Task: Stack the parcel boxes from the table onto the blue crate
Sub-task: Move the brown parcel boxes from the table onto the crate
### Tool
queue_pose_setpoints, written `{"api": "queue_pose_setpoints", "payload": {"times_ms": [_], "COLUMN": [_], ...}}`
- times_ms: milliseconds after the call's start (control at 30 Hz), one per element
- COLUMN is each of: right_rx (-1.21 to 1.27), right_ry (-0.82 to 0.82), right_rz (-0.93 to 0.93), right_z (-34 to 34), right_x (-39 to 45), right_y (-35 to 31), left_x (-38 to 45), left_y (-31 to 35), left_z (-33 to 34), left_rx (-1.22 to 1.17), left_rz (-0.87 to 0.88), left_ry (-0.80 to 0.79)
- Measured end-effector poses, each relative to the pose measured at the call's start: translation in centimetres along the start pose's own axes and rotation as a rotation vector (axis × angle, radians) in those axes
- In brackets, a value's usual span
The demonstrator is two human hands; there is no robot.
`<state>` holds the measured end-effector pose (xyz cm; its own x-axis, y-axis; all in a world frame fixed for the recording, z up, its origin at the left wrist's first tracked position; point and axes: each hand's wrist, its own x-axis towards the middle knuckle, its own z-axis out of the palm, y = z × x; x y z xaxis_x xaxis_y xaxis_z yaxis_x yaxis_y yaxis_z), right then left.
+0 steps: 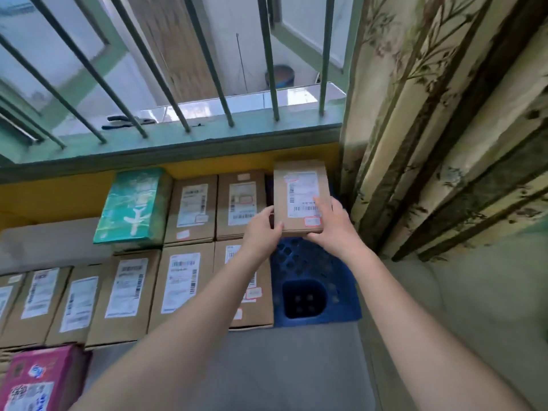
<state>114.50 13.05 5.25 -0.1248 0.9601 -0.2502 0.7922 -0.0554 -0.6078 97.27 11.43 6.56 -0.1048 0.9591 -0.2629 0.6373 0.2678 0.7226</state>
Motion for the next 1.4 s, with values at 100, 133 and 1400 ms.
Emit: {"api": "queue_pose_setpoints", "payload": {"times_ms": [100,133,1400], "right_rx": [-0.046,-0.056,0.006], "right_ry": [-0.055,-0.081,0.074], "right_rz": [0.018,0.033,-0.411], "right_z": [1.4,1.8,26.9], "right_x": [1.5,1.9,-5.0], "right_y": [1.4,1.6,-41.5], "left_x": [1.3,1.5,-14.8], "left_y": [-1.4,-1.9,-31.7], "left_z": [0.8,1.0,-33.0], "left_rx": [0.238,0.304,-0.044], "left_rz": [0.054,0.037,-0.123], "left_ry": [-0.015,-0.025,0.431]}}
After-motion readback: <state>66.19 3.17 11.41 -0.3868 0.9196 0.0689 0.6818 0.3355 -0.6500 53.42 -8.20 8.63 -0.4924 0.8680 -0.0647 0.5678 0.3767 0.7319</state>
